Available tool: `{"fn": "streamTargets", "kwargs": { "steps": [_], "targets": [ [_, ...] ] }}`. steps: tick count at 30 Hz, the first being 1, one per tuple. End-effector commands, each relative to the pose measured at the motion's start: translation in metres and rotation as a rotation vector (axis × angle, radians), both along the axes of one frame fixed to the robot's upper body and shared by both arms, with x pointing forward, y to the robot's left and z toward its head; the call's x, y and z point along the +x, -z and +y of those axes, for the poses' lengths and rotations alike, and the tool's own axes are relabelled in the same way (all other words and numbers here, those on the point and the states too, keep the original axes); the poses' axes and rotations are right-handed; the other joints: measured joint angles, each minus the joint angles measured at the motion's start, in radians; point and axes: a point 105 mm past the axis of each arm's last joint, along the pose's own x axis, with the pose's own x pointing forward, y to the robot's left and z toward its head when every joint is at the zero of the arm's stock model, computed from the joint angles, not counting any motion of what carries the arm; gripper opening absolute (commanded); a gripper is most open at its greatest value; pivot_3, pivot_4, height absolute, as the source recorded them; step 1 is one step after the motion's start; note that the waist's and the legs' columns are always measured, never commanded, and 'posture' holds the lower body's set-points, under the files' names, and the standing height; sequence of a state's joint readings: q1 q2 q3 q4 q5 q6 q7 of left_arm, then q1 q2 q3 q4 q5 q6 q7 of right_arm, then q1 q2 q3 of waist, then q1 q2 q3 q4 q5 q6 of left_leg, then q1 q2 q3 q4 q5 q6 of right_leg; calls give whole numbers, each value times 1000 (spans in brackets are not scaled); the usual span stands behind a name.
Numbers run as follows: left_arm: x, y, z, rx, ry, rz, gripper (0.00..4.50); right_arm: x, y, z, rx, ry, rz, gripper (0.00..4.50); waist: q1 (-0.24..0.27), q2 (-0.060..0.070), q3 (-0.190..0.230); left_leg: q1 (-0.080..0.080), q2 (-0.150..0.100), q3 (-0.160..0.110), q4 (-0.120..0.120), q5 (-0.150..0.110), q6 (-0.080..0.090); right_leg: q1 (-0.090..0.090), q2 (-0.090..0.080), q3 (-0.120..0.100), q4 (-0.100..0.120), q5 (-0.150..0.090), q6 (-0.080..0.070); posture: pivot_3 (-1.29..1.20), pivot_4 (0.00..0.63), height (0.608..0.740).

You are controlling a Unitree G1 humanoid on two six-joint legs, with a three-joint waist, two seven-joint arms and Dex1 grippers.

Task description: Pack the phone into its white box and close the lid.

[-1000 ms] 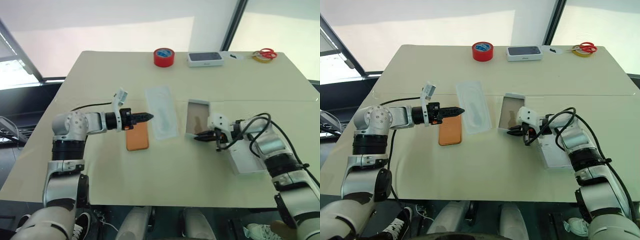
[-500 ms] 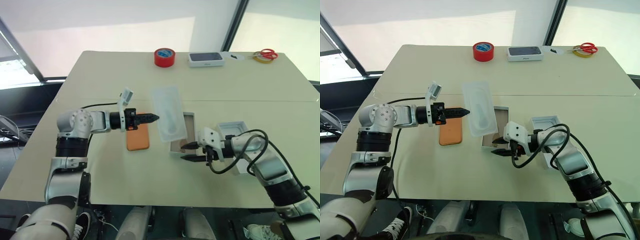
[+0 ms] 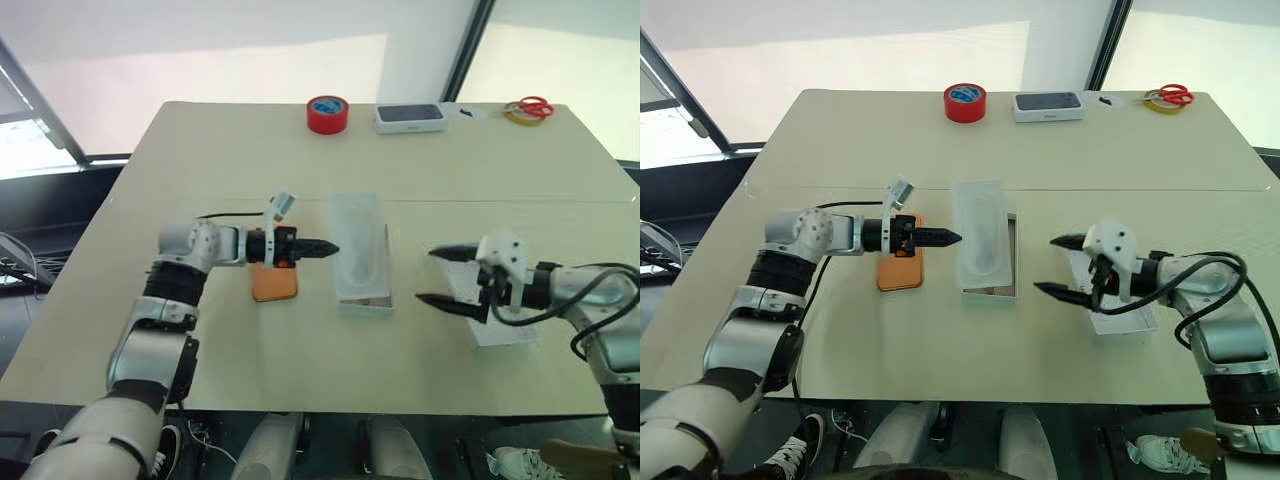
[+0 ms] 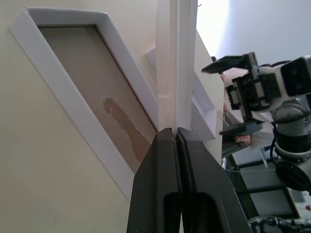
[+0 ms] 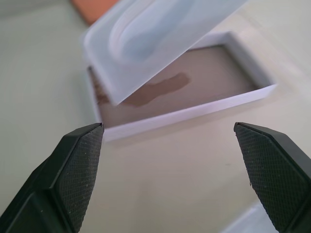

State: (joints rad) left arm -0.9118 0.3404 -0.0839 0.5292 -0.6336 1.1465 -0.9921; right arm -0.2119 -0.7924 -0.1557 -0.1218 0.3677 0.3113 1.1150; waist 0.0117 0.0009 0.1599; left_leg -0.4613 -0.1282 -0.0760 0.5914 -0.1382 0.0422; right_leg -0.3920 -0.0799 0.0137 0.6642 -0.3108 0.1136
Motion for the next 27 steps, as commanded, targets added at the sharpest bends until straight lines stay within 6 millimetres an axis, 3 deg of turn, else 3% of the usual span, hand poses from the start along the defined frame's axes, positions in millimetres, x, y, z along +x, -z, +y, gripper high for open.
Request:
{"fn": "streamTargets", "kwargs": {
  "steps": [1, 11, 14, 16, 27],
  "targets": [
    [3, 1, -6, 27, 31, -41, 0, 4, -13, -4, 10, 20, -81, 4478, 0, 0, 0, 0, 0, 0, 0, 0, 0, 0, 0, 0, 0, 0, 0, 0, 150, 740],
    [8, 10, -20, 37, 66, -23, 0, 3, -10, 2, 7, 25, -100, 4478, 2, 0, 0, 0, 0, 0, 1, 0, 0, -1, 0, 0, 0, 0, 0, 0, 150, 740],
    [12, 14, -22, 81, 59, -49, 941, 3, -7, 4, 4, 26, -101, 4500, 1, 0, 0, 0, 0, 0, 1, 0, 0, -1, 0, 0, 0, 0, 0, 0, 150, 740],
    [13, 14, -22, 97, 64, -62, 1903, 3, -6, 4, 4, 27, -101, 4500, 0, 0, 0, 0, 0, 0, 1, 0, 0, -1, 0, 0, 0, 0, 0, 0, 150, 740],
    [23, -15, 2, 87, 4, -211, 1903, 10, -9, 12, 23, 19, -122, 4500, 0, 0, 0, 0, 0, 0, 1, 0, 0, -2, 0, 0, 0, 0, 0, 0, 150, 740]
  ]
}}
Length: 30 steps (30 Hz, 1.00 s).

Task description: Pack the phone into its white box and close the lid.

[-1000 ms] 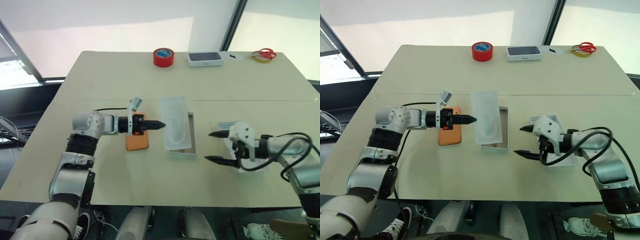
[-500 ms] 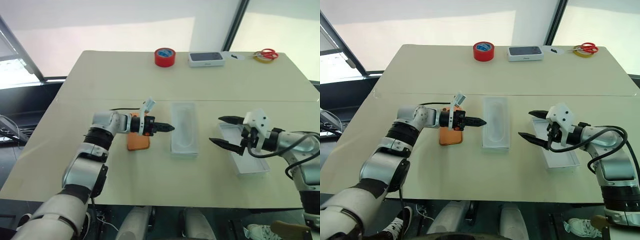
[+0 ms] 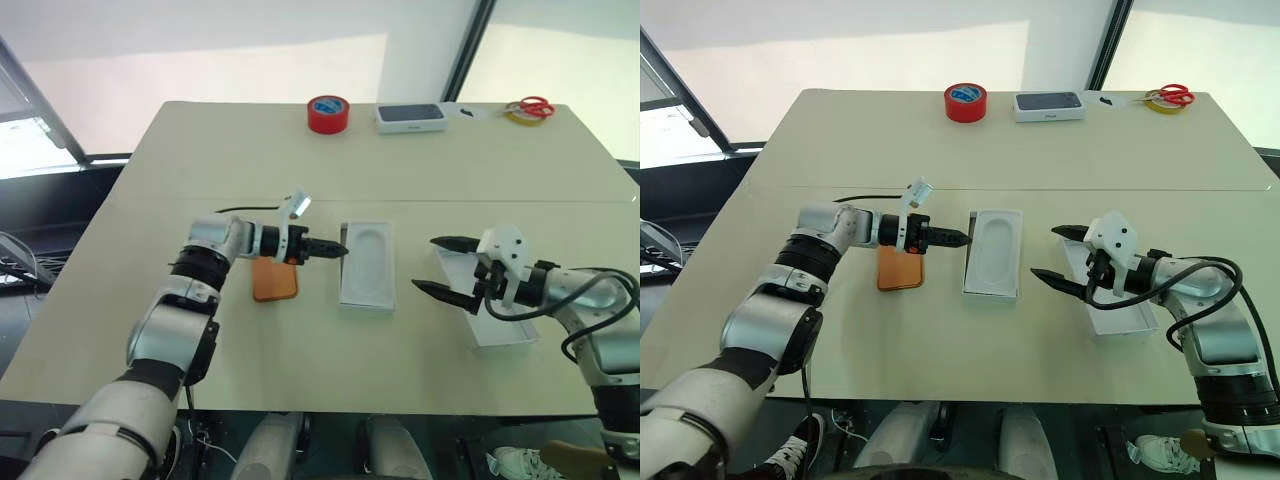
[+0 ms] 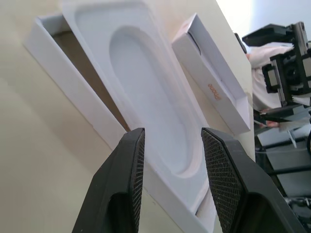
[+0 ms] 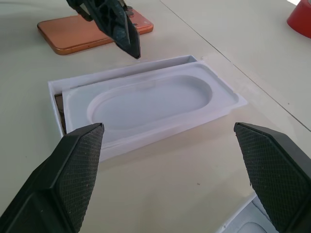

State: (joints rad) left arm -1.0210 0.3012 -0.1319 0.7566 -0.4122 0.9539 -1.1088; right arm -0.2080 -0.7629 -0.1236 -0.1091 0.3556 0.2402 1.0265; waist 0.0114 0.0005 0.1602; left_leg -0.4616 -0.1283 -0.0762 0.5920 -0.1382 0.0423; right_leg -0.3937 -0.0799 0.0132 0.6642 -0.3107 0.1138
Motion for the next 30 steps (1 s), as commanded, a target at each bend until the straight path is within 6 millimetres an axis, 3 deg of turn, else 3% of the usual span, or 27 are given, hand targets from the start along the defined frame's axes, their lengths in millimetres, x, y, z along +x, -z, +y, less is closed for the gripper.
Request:
{"fn": "streamTargets", "kwargs": {
  "steps": [1, 3, 5, 6, 7, 10, 13, 20, 24, 30],
  "targets": [
    [1, -30, 6, -40, 11, -173, 1903, 5, -13, 10, 9, -26, -66, 4500, -1, 0, 0, 0, 0, 0, 0, 0, 0, 0, 0, 0, 0, 0, 0, 0, 150, 740],
    [5, -41, 13, -70, -47, -296, 1903, 12, -18, 16, 35, -28, -83, 4500, -2, 0, 0, 0, 0, 0, 0, 0, 0, 0, 0, 0, 0, 0, 0, 0, 150, 740],
    [8, -51, 23, -33, -100, -549, 1966, 21, -22, 24, 29, -16, -132, 3939, -4, 0, 0, 1, 0, 0, -1, 0, 0, 0, 0, 0, 0, 0, 0, 0, 150, 740],
    [7, -45, 31, 23, -110, -648, 1966, 26, -22, 31, 7, -17, -159, 3649, -5, 0, 0, 0, 0, 0, -1, 0, 0, 0, 0, 0, 0, 0, 0, 0, 150, 740],
    [5, -41, 36, 75, -113, -738, 1966, 30, -21, 36, -23, -18, -181, 3108, -7, 0, 0, 1, 0, 0, -1, 0, 0, 0, 0, 0, 0, 0, 0, 0, 150, 740],
    [-10, -36, 47, 5, -122, -756, 1966, 44, -13, 53, -80, -3, -201, 1437, -6, 1, 0, 1, 0, 1, -2, 1, -1, -2, 0, 1, 1, 0, 0, 0, 150, 740],
    [-23, -30, 62, 6, -175, -830, 1966, 55, 1, 65, -192, 6, -225, 37, 1, 1, 0, 1, 0, 1, -2, 1, -1, -2, 1, 1, 1, 0, 0, 0, 150, 740],
    [-47, -10, 90, 56, -211, -900, 1966, 59, 13, 79, -381, -96, -261, 37, 1, 1, 0, 1, 0, 0, -1, 1, -1, -2, 1, 0, 1, 0, -1, 0, 150, 740],
    [-50, -14, 90, 41, -240, -910, 1966, 44, 30, 89, -468, -232, -223, 37, 1, 1, 0, 1, 0, 0, -1, 1, -1, -2, 1, 0, 1, 0, -1, 0, 150, 740],
    [-50, -20, 89, 33, -260, -921, 1966, 10, 42, 109, -428, -424, -118, 37, -1, 1, 0, 1, 0, 0, -1, 1, -1, -2, 1, 0, 1, 0, -1, 0, 150, 740]
  ]
}}
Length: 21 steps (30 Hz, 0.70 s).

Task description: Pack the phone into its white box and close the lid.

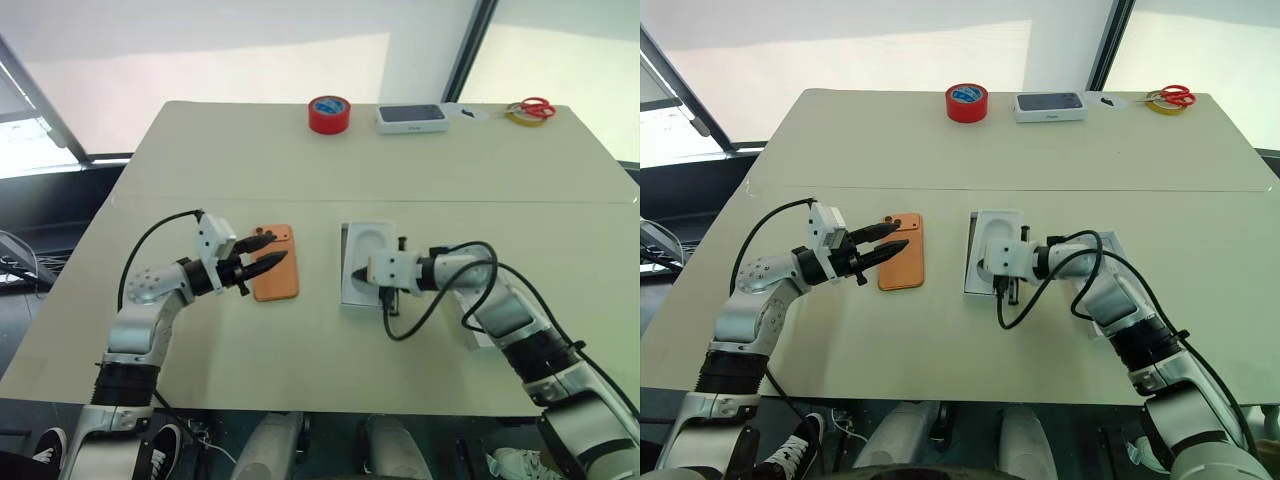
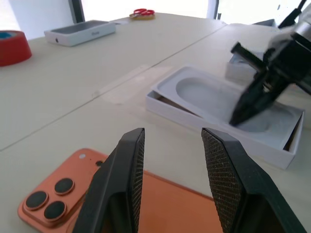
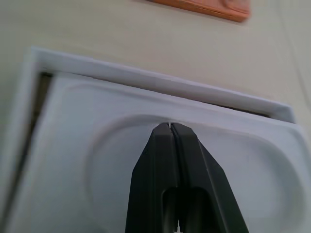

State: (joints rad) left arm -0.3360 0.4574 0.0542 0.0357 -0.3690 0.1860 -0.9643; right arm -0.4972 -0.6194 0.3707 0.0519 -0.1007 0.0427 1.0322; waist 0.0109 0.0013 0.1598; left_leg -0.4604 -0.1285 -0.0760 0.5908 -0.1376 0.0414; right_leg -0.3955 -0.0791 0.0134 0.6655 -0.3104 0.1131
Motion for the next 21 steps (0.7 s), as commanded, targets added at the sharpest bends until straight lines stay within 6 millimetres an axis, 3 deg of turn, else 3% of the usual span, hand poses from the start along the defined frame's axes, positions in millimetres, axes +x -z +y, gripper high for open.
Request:
{"fn": "streamTargets", "kwargs": {
  "steps": [1, 6, 13, 17, 21],
  "targets": [
    [-1, -14, 2, -14, -5, -52, 1966, -12, -11, 9, 13, -76, 0, 37, 0, 0, 0, 0, 0, 0, 0, 0, 0, 0, 0, 0, 0, 0, 0, 0, 150, 740],
    [0, -17, 2, -26, -9, -53, 1966, -11, -22, 10, 55, -75, -2, 37, 0, 0, 0, 0, 0, 0, 0, 0, 0, 0, 0, 0, 0, 0, 0, 0, 150, 740],
    [6, -8, 6, -10, -31, 48, 1966, 21, -42, 1, 95, 36, -143, 37, 1, 0, 0, 0, 0, 0, 0, 0, 0, 0, 0, 0, 0, 0, 0, 0, 150, 740],
    [10, -5, 24, -75, -72, 218, 1966, 31, -68, 23, 251, 59, -177, 37, -5, 0, 0, 0, 0, 0, -1, 0, 0, -1, 1, 0, 0, 0, 0, 0, 150, 740],
    [12, 10, 44, -133, -162, 439, 1966, 41, -72, 54, 289, 60, -173, 37, -17, 0, 0, 1, 1, 0, -2, 0, -1, -1, 2, 0, 1, 0, 0, 0, 150, 740]
  ]
}}
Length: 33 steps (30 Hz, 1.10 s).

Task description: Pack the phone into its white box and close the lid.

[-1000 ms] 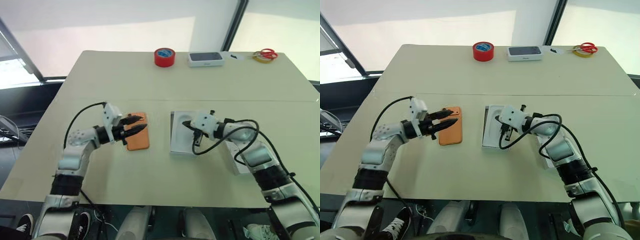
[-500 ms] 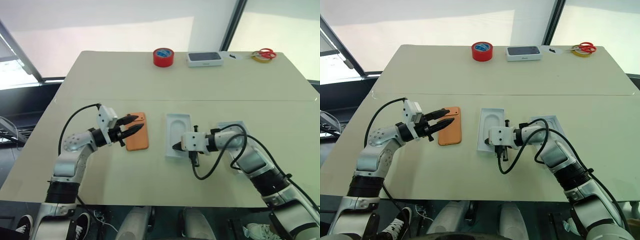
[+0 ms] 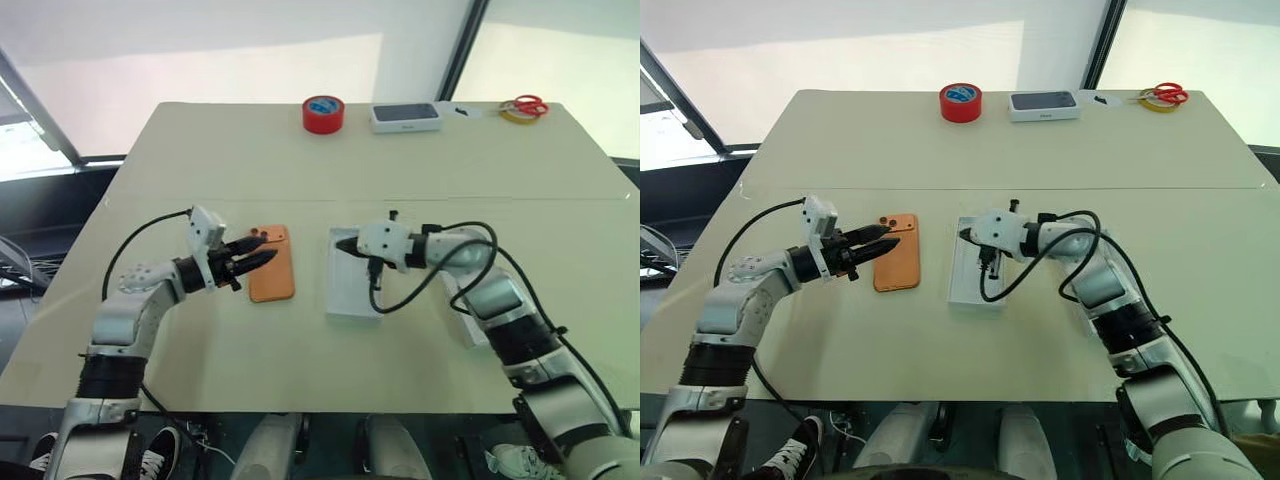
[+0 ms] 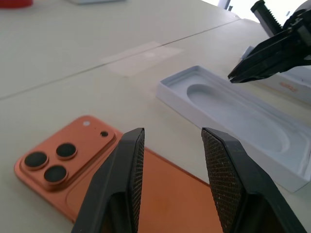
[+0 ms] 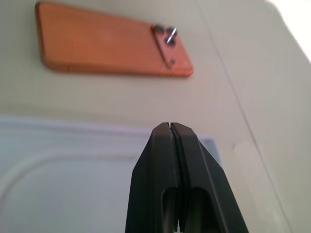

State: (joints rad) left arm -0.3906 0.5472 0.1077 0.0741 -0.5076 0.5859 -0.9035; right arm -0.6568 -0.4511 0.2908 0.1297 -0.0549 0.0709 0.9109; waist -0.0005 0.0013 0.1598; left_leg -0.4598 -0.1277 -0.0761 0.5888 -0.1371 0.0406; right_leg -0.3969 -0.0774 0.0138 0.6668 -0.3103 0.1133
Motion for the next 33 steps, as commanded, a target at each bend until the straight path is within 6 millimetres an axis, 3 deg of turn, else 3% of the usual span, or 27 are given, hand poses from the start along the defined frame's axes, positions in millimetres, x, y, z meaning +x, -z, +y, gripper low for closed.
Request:
{"fn": "streamTargets", "kwargs": {
  "steps": [1, 5, 8, 13, 18, 23, 27, 33],
  "targets": [
    [-1, 1, 17, -67, -75, 128, 1966, 7, -12, 24, 23, -8, -44, 37, -11, 0, 0, 0, 0, 0, 0, 0, 0, 0, 0, 0, 0, 0, 0, 0, 150, 740],
    [8, 2, 37, -119, -216, 215, 1966, 7, -9, 58, 14, -68, -25, 37, -11, 0, 0, 0, -1, -1, -1, 0, -1, 0, 0, 0, 0, 0, 0, 0, 150, 740],
    [4, 9, 38, -188, -224, 356, 1966, 11, 4, 70, -77, -76, -9, 37, -11, 0, 0, 0, -1, -1, -1, 1, -1, 0, 1, 0, 1, 0, 0, 0, 150, 740],
    [-1, 14, 24, -232, -229, 477, 1966, 17, 28, 66, -292, -101, -67, 37, -8, -1, 0, 0, -2, -1, 0, 3, -4, 0, 0, 0, 2, 0, 0, 0, 150, 740],
    [-16, 30, 15, -196, -201, 630, 1966, 19, 38, 61, -360, -109, -40, 37, -15, -1, 0, 1, -1, -1, -1, 4, -6, 0, 0, 0, 2, 0, 0, 0, 150, 740],
    [-17, 44, 3, -122, -191, 676, 1966, 13, 45, 63, -369, -141, -18, 37, -10, -1, -1, 4, -2, -1, -3, 4, -7, 2, 0, 0, 2, 0, 0, 0, 150, 740],
    [-14, 45, -8, -106, -160, 690, 1966, 3, 48, 70, -365, -179, 8, 37, -6, -2, -1, 14, -3, -1, -8, 2, -3, 10, -2, 1, 0, 0, 0, 0, 150, 740],
    [-13, 49, -27, -89, -93, 748, 1966, -5, 51, 78, -352, -200, 34, 37, -1, -1, -5, 17, -3, -1, -10, 2, -4, 11, -2, 1, 0, 0, 0, 0, 150, 740]
  ]
}}
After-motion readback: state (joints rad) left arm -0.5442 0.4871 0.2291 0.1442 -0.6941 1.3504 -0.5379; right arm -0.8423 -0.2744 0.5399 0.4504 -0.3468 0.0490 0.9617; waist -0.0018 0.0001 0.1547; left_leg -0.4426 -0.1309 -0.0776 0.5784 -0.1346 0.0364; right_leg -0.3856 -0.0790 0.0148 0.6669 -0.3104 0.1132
